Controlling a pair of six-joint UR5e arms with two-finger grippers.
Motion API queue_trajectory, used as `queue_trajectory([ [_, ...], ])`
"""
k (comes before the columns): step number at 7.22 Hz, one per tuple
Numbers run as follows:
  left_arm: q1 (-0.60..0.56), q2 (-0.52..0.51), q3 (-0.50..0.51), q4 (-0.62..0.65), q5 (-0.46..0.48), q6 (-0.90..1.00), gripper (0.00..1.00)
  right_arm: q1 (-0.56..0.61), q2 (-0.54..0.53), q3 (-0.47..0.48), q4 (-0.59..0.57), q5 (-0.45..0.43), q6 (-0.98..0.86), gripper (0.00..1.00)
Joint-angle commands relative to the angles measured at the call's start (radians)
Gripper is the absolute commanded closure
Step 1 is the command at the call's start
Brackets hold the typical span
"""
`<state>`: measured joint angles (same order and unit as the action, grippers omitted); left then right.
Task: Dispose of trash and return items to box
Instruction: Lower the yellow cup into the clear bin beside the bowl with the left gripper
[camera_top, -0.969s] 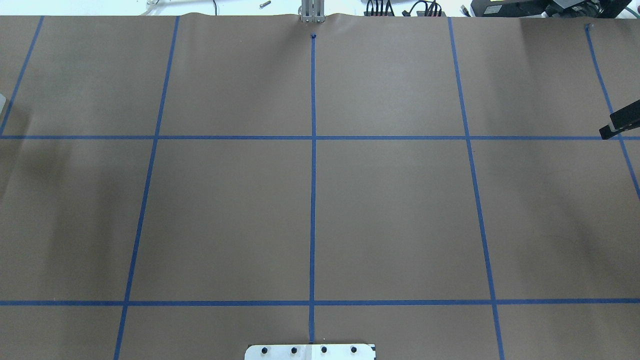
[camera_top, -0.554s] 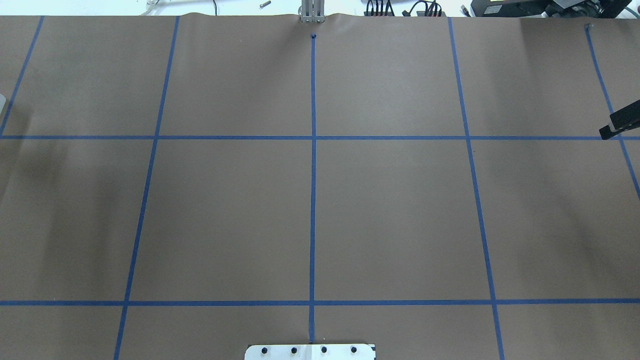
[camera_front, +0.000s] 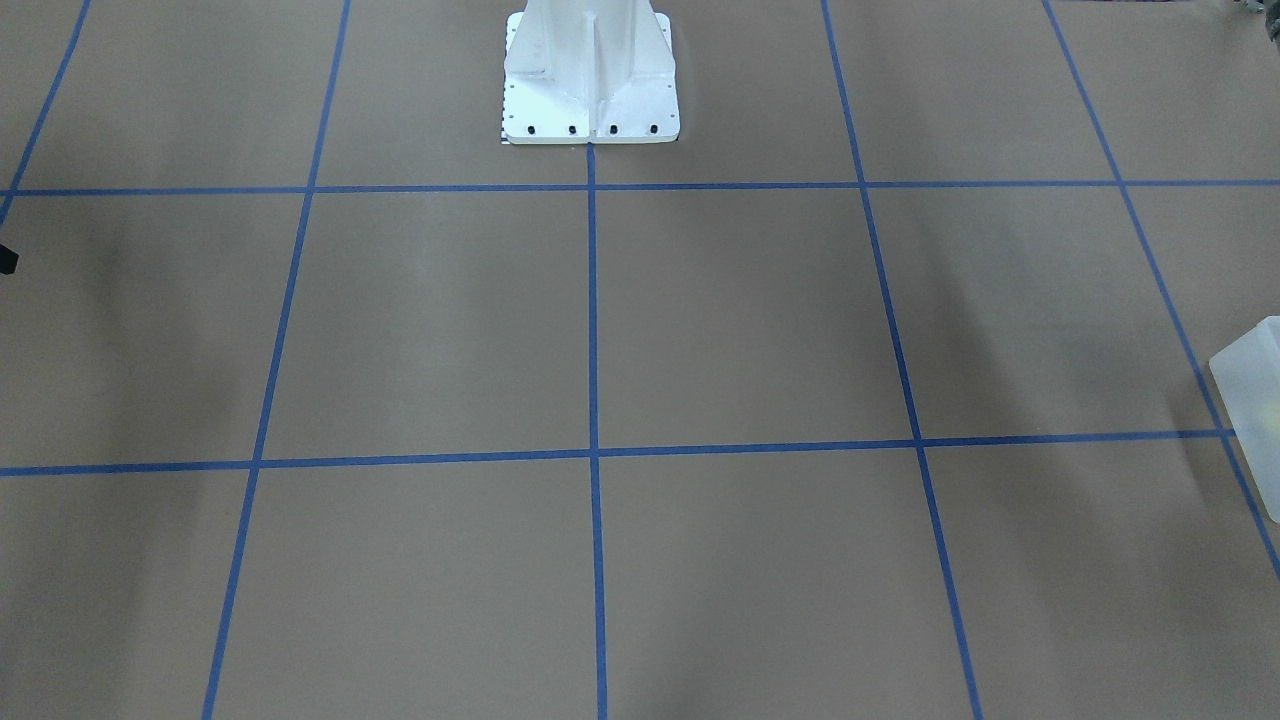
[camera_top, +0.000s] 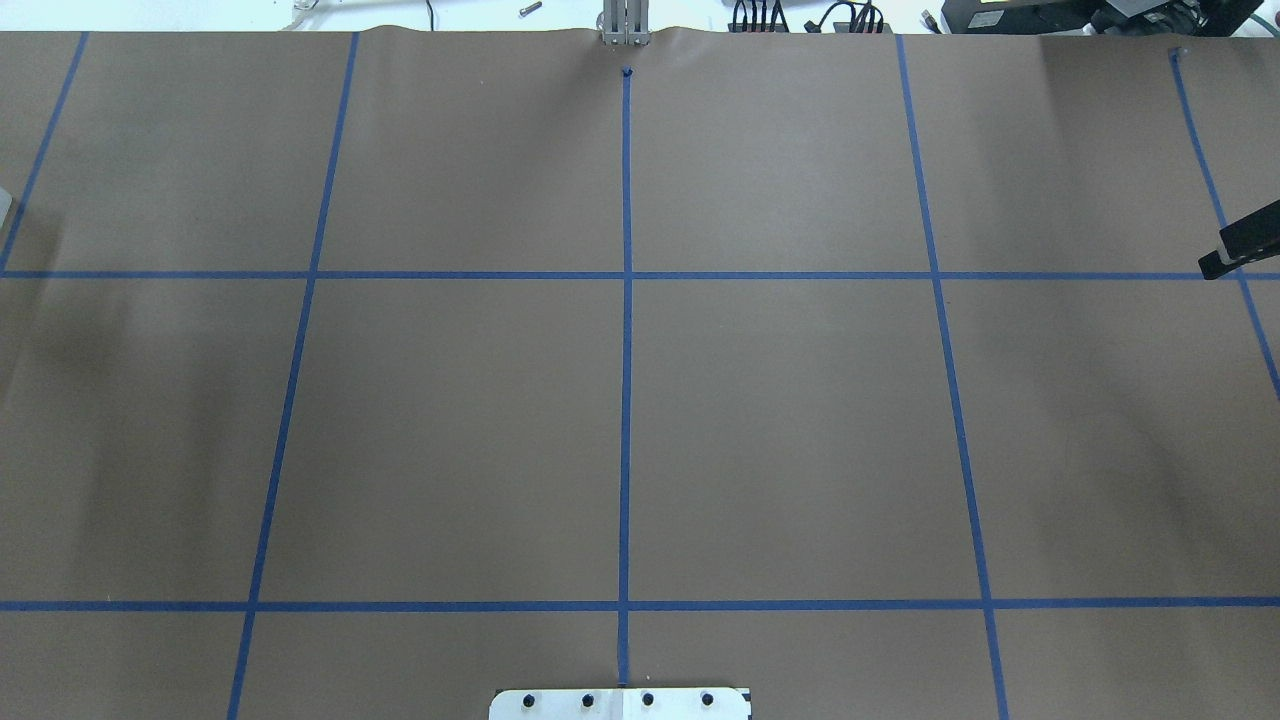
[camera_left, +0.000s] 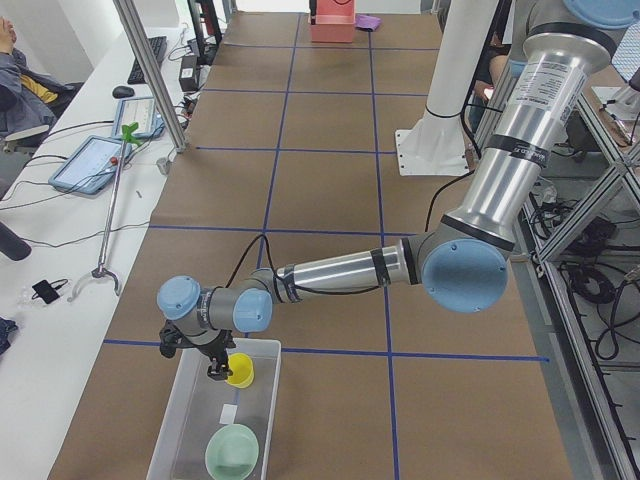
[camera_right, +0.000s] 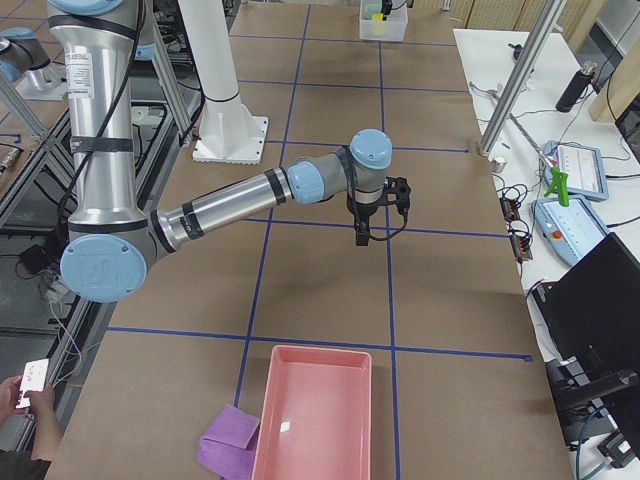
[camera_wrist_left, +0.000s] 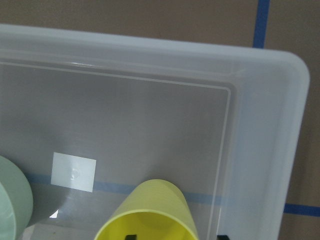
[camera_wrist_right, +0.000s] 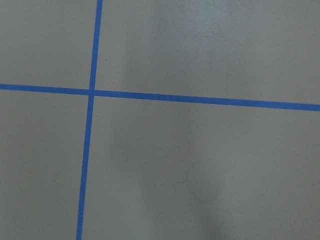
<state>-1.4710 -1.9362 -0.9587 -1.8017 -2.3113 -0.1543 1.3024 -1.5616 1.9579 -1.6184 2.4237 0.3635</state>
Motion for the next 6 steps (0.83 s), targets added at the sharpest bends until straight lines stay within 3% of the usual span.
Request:
queue_trajectory([
  [1, -0.047, 0.000, -0.090, 0.084, -0.008, 0.004, 0.02, 0.000, 0.000, 0.001, 0.000, 0.000, 0.002, 0.00],
  [3, -0.061, 0.006, -0.367, 0.360, -0.007, 0.002, 0.02, 0.000, 0.000, 0.004, 0.000, 0.002, 0.000, 0.00],
  [4, -0.051, 0.038, -0.528, 0.425, -0.023, -0.081, 0.02, 0.000, 0.000, 0.006, 0.002, 0.002, 0.000, 0.00],
  [6, 0.073, 0.196, -0.919, 0.407, -0.060, -0.240, 0.02, 0.002, -0.014, 0.021, 0.002, -0.003, -0.002, 0.00],
])
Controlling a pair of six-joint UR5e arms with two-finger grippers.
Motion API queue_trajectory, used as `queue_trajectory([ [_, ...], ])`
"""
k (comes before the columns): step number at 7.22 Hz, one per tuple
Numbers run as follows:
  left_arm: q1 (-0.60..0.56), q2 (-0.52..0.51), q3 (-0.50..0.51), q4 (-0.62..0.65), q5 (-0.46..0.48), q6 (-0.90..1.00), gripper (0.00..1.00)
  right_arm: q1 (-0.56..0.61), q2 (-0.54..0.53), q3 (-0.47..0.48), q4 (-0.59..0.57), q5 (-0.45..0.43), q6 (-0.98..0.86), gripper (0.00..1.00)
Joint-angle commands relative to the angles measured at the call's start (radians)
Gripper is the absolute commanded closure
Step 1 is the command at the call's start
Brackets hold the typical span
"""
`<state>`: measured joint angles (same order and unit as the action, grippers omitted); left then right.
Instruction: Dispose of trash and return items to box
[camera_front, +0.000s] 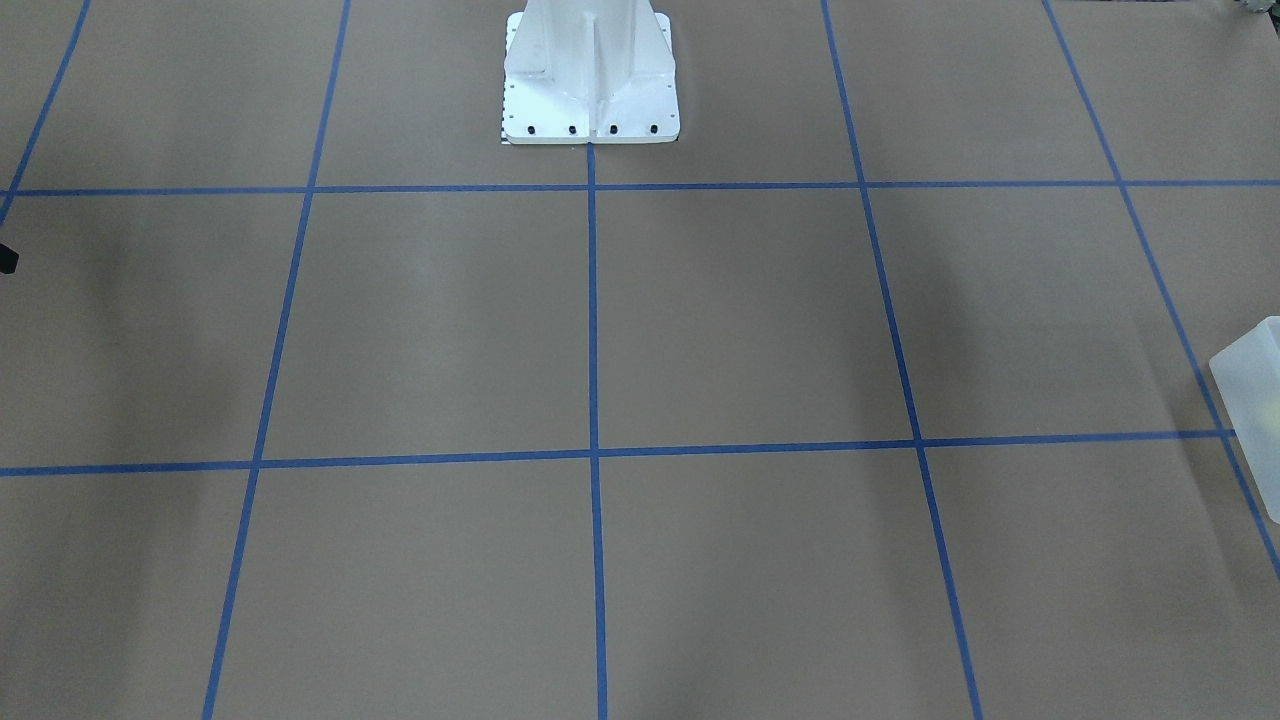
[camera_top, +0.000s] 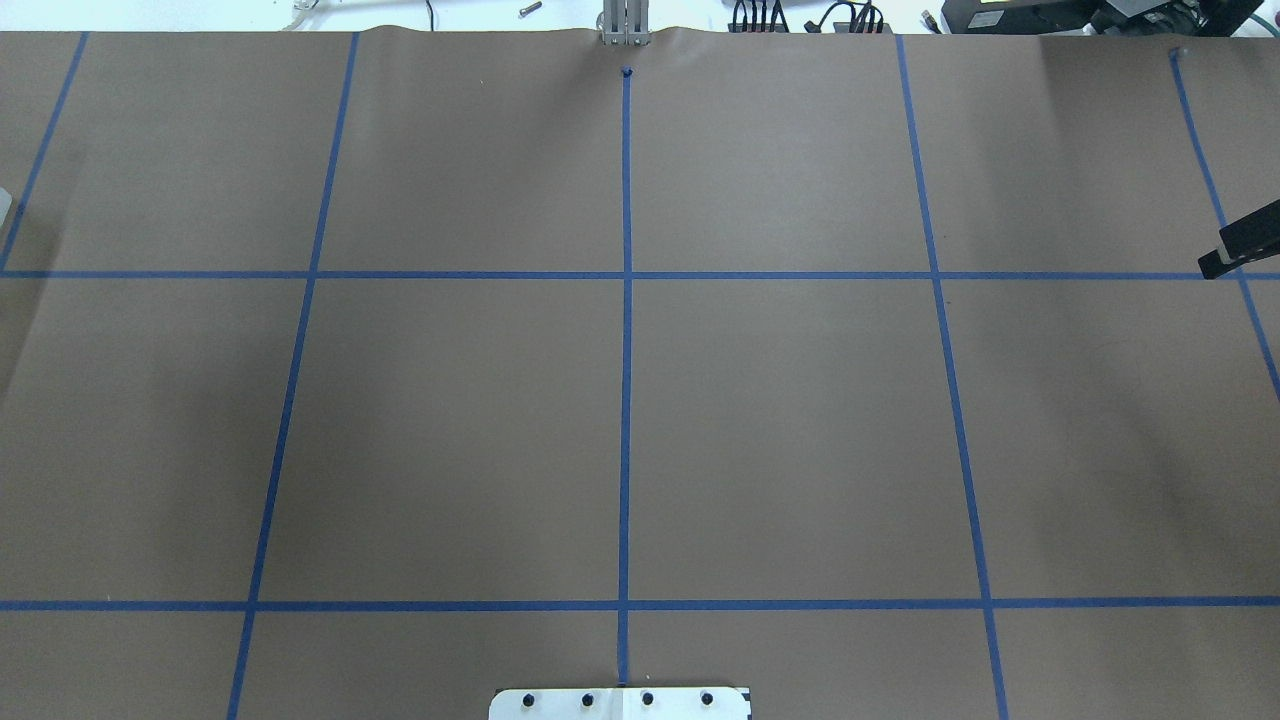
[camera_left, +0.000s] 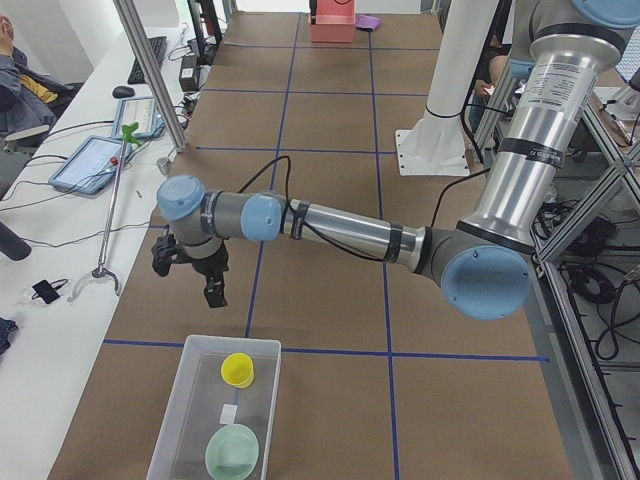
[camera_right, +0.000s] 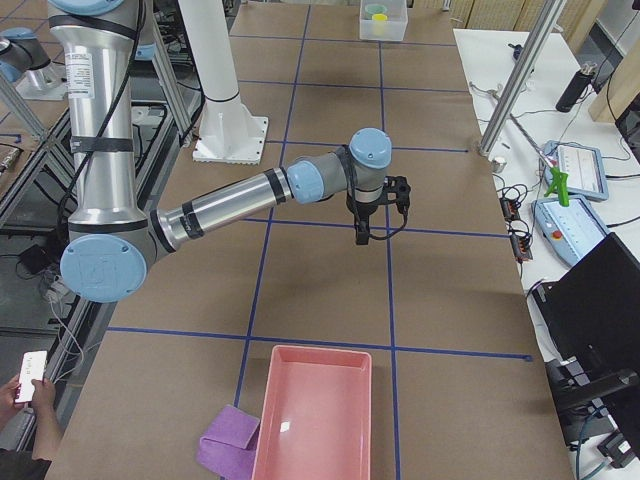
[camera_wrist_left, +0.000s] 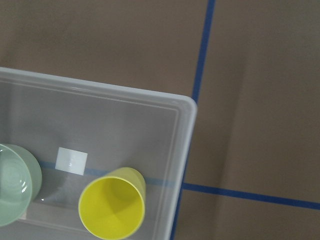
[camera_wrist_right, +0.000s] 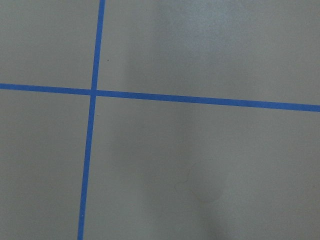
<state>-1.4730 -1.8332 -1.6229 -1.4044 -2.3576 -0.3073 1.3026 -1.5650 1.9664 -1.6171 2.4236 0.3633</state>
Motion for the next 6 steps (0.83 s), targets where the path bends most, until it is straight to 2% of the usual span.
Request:
queue_trajectory([
  [1, 0.153, 0.130, -0.387, 0.008, -0.012, -0.204, 0.02, 0.006, -0.035, 0.061, -0.003, -0.023, -0.001, 0.00],
  [2, 0.213, 0.132, -0.473, 0.008, -0.011, -0.313, 0.02, 0.004, -0.094, 0.109, -0.003, -0.049, -0.001, 0.00],
  [3, 0.209, 0.168, -0.510, -0.004, -0.017, -0.320, 0.02, 0.006, -0.114, 0.114, -0.001, -0.061, -0.004, 0.00],
  [4, 0.217, 0.182, -0.500, -0.049, -0.017, -0.329, 0.02, 0.007, -0.119, 0.174, -0.009, -0.064, -0.001, 0.00],
  [5, 0.215, 0.189, -0.470, -0.080, -0.014, -0.323, 0.02, -0.017, -0.054, 0.136, -0.014, -0.069, -0.001, 0.00],
  [6, 0.215, 0.193, -0.468, -0.090, -0.017, -0.312, 0.02, 0.006, -0.050, 0.126, -0.012, -0.066, -0.003, 0.00],
])
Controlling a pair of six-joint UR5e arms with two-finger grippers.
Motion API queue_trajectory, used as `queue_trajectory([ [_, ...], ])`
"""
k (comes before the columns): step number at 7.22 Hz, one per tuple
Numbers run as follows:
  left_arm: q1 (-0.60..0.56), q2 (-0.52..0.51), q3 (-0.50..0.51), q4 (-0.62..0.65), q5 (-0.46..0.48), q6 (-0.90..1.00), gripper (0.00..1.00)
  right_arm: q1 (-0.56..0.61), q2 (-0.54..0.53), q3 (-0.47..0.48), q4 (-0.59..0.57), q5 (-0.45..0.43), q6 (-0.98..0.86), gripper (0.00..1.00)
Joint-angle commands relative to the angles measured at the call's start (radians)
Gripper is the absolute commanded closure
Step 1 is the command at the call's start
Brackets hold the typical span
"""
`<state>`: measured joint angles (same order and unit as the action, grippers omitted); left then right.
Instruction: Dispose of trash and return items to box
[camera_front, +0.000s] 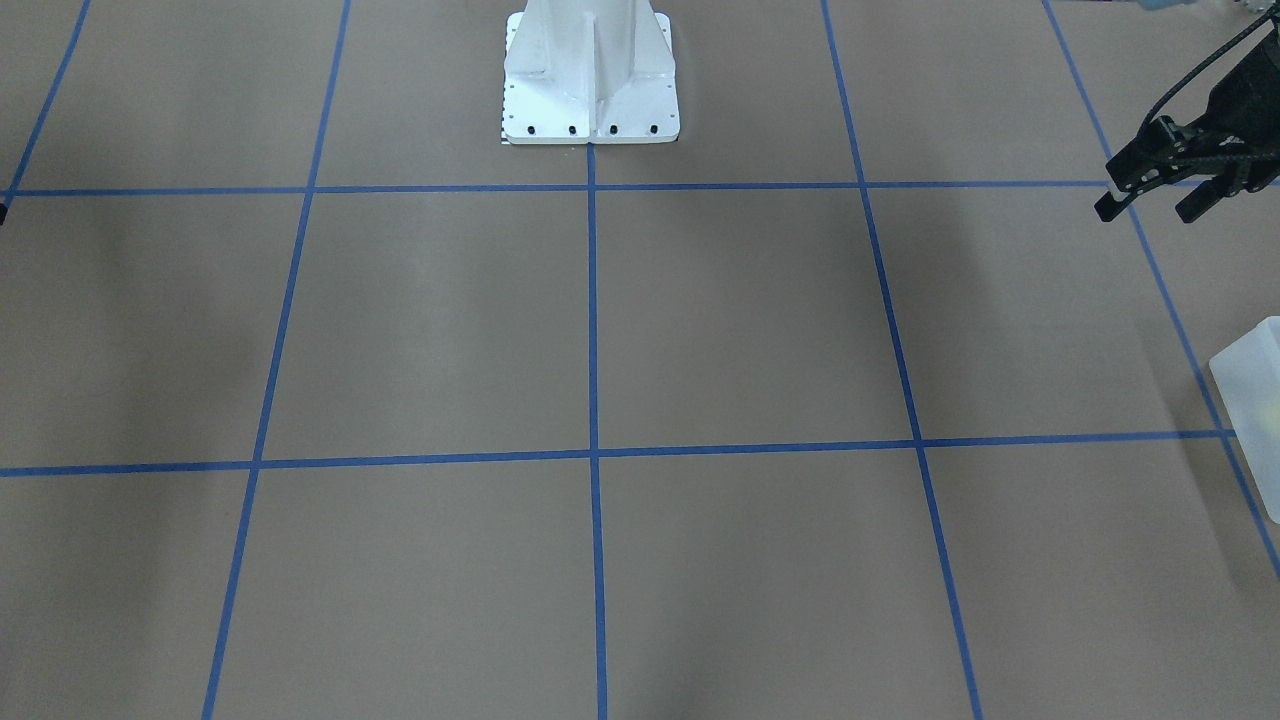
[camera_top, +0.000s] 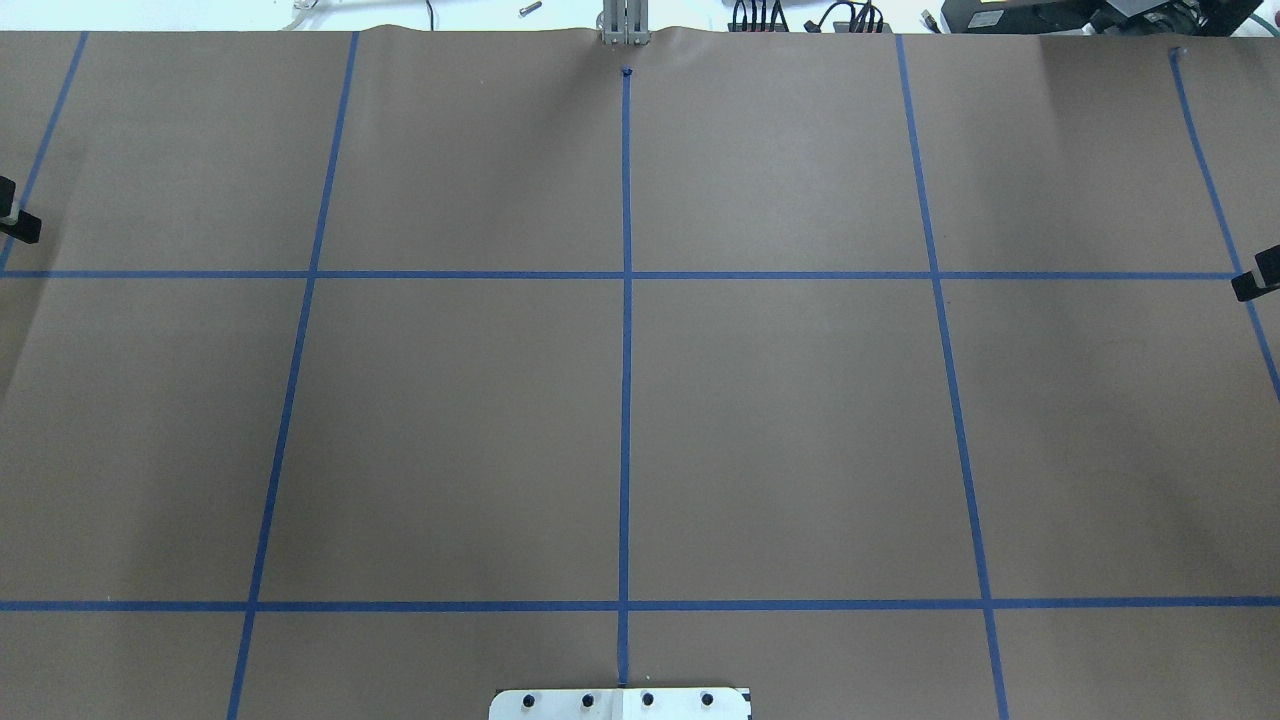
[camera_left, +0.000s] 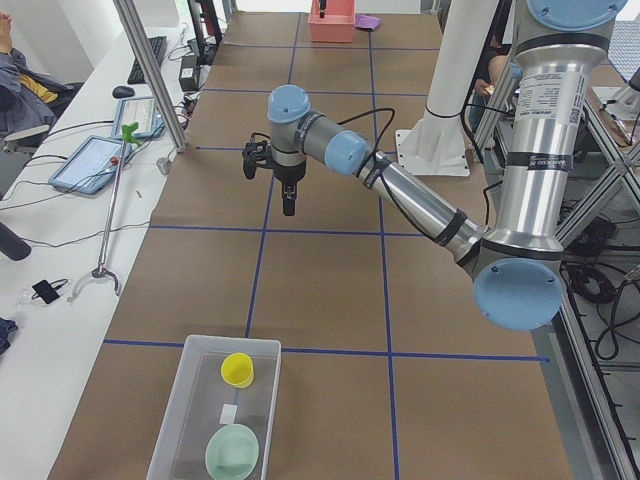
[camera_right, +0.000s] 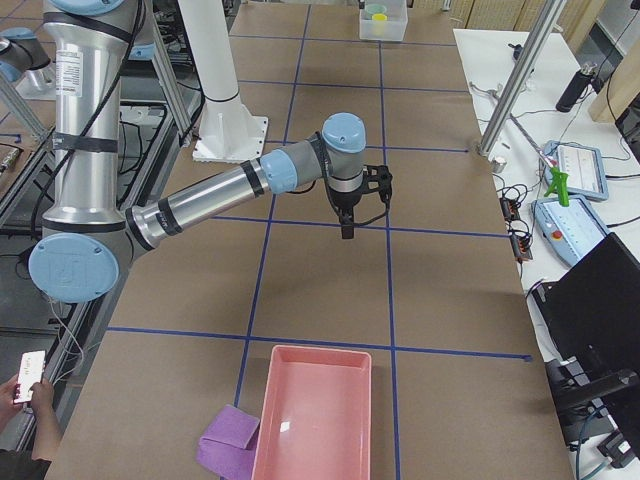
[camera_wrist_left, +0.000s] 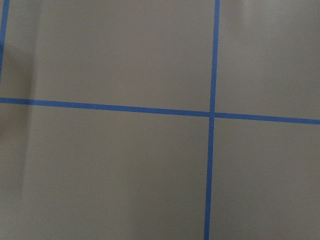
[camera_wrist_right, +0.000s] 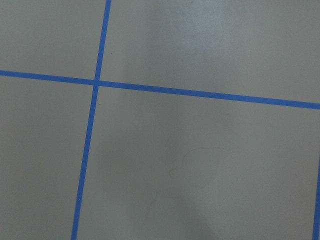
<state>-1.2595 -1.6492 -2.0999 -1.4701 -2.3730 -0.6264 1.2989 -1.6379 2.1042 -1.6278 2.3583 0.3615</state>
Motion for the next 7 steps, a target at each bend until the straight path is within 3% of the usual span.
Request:
queue_trajectory([
  [1, -0.003, -0.001, -0.008, -0.032, -0.008, 0.008, 0.02, 0.026, -0.026, -0.007, 0.006, 0.007, -0.001, 0.00],
  [4, -0.004, -0.003, -0.005, -0.072, -0.006, 0.017, 0.02, 0.049, -0.054, 0.010, 0.000, 0.025, 0.004, 0.00],
  [7, 0.002, 0.017, 0.010, -0.072, -0.002, 0.017, 0.02, 0.048, -0.053, -0.038, 0.006, 0.026, 0.002, 0.00],
])
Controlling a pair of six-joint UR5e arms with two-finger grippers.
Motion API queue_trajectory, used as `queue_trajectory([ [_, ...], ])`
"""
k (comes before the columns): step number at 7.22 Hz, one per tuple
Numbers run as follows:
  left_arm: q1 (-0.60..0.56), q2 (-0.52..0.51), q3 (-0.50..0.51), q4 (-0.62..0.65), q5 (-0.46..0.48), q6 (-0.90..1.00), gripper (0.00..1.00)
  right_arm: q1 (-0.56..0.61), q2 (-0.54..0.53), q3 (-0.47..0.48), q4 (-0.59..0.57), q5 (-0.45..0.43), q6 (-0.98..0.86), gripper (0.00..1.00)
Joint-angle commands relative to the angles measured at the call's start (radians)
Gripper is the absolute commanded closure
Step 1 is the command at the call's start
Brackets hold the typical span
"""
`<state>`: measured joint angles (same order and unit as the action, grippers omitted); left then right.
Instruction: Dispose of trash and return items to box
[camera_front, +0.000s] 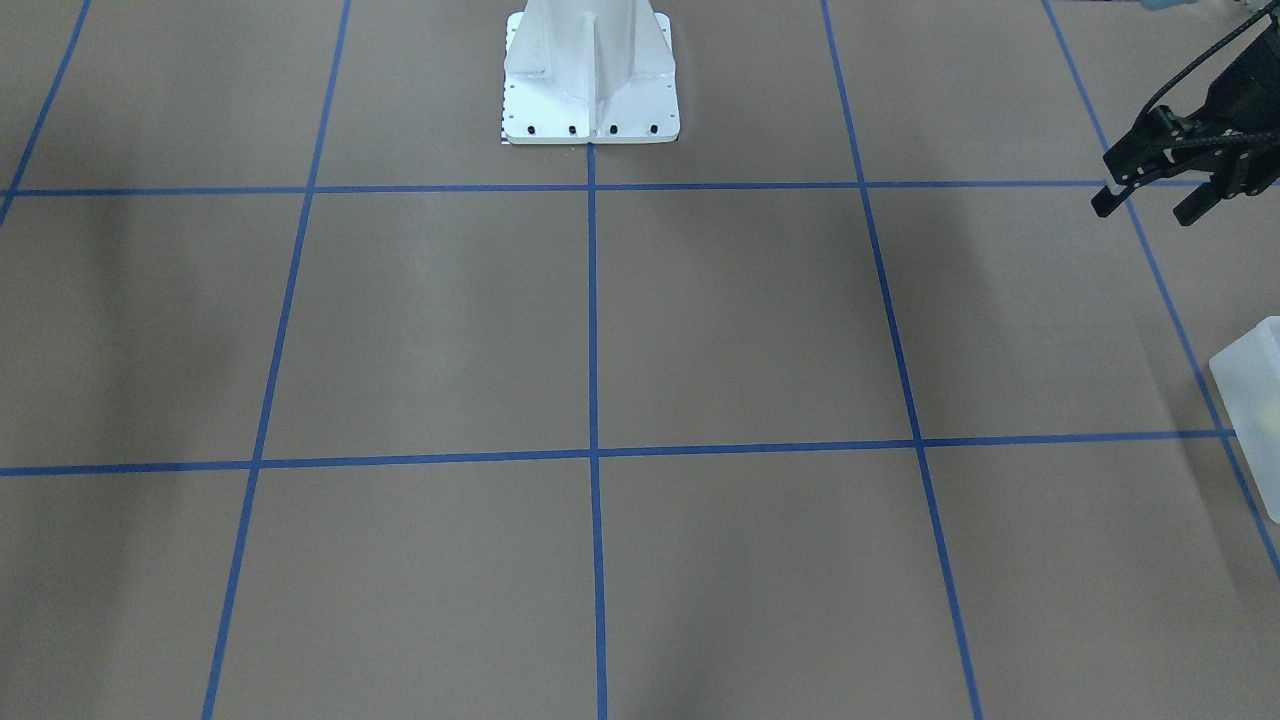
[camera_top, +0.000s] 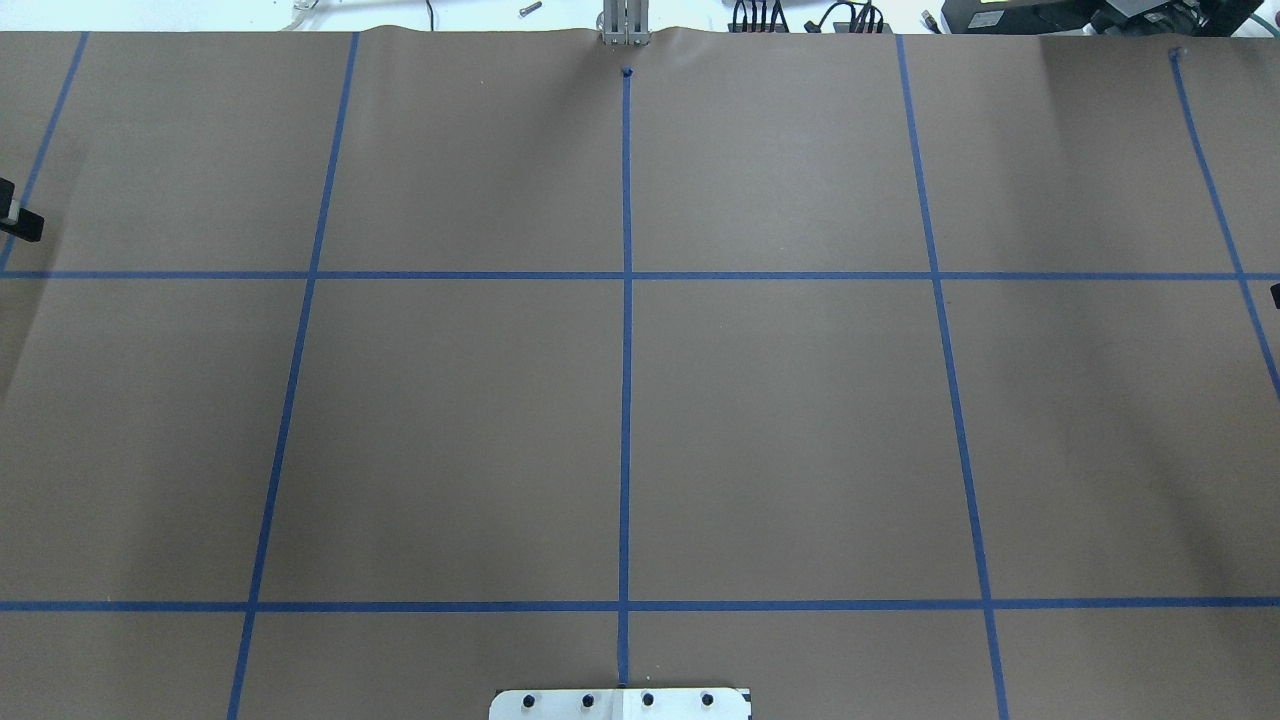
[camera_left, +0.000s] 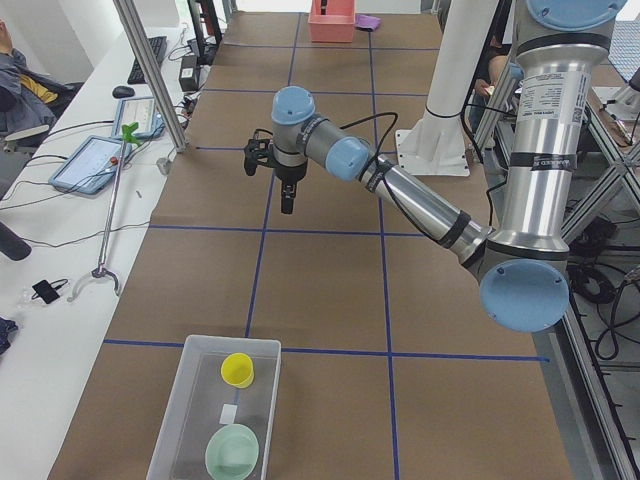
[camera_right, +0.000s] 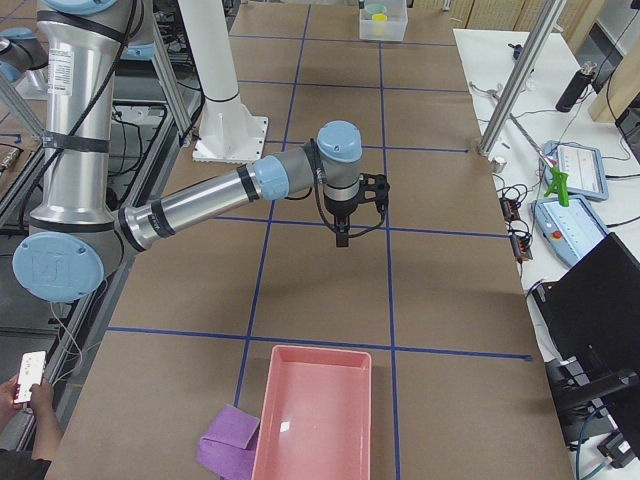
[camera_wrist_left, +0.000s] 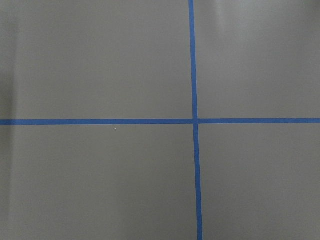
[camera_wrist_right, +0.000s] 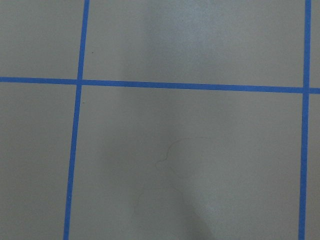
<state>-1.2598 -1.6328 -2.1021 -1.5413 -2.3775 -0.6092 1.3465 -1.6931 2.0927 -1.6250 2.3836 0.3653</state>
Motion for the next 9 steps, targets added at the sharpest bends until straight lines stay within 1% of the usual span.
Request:
queue_trajectory([
  [1, -0.004, 0.005, 0.008, 0.000, 0.003, 0.002, 0.02, 0.005, 0.018, -0.026, 0.004, 0.000, 0.000, 0.00],
  [2, -0.010, 0.014, -0.034, 0.006, -0.003, 0.003, 0.02, 0.013, 0.042, -0.026, 0.004, 0.002, -0.002, 0.00],
  [3, -0.012, 0.043, -0.042, 0.004, 0.000, 0.012, 0.02, 0.011, 0.053, -0.046, 0.005, 0.000, -0.006, 0.00],
  [4, -0.013, 0.045, -0.030, 0.004, 0.006, 0.069, 0.02, 0.013, 0.065, -0.052, 0.005, 0.000, -0.011, 0.00],
  [5, -0.015, 0.042, -0.032, 0.007, 0.009, 0.080, 0.02, 0.013, 0.081, -0.048, 0.005, 0.000, -0.006, 0.00],
  [6, -0.027, 0.050, -0.038, 0.006, 0.008, 0.080, 0.02, 0.013, 0.076, -0.045, 0.005, 0.020, -0.014, 0.00],
  [7, -0.035, 0.062, -0.042, 0.006, 0.006, 0.080, 0.02, 0.011, 0.076, -0.051, 0.005, 0.020, -0.016, 0.00],
  [8, -0.061, 0.076, -0.044, 0.004, 0.006, 0.080, 0.02, 0.011, 0.073, -0.028, 0.005, 0.028, -0.014, 0.00],
  [9, -0.055, 0.077, -0.044, 0.004, 0.004, 0.080, 0.02, 0.011, 0.063, -0.017, 0.004, 0.022, -0.014, 0.00],
])
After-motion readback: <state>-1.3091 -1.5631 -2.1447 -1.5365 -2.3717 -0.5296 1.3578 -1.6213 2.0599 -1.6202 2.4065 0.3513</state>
